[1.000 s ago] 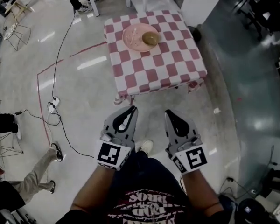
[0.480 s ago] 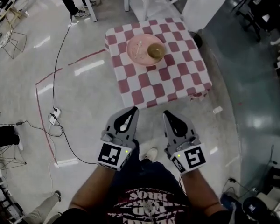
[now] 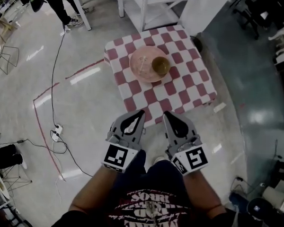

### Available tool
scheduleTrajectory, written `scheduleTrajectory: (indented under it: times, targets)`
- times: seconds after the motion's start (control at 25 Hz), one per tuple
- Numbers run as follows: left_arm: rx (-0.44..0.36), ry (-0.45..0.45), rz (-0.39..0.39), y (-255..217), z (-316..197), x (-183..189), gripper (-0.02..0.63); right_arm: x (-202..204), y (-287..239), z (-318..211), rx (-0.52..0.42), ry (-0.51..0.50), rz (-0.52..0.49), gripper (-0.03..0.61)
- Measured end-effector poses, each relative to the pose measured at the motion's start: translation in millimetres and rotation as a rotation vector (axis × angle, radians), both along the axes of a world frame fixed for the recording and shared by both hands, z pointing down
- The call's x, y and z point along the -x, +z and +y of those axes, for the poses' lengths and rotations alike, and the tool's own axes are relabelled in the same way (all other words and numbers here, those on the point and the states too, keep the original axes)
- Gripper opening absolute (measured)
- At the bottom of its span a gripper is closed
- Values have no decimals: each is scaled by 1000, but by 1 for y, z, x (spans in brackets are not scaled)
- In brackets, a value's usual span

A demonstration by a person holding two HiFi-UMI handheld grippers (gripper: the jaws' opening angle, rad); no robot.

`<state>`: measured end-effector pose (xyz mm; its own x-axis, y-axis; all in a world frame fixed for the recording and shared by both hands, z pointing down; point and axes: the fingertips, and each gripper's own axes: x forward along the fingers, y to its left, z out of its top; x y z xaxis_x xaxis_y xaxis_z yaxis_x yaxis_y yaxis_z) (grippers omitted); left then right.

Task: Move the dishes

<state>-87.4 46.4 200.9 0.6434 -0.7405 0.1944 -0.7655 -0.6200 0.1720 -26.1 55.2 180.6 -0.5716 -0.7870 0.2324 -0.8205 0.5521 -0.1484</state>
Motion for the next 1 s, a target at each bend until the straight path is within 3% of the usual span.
scheduleTrajectory:
  times: [0.56,0.8,1.0]
  targets:
    - [-3,33,32,-7,-52,10,31,-8,-17,-36,-21,65,48,37]
    - [-7,6,-13,-1,-73,15,31,-6,-6,-64,-10,38,14,37]
    - [44,-43,-23,6,-99,15,31,-9,-1,-99,4,4,-6,37]
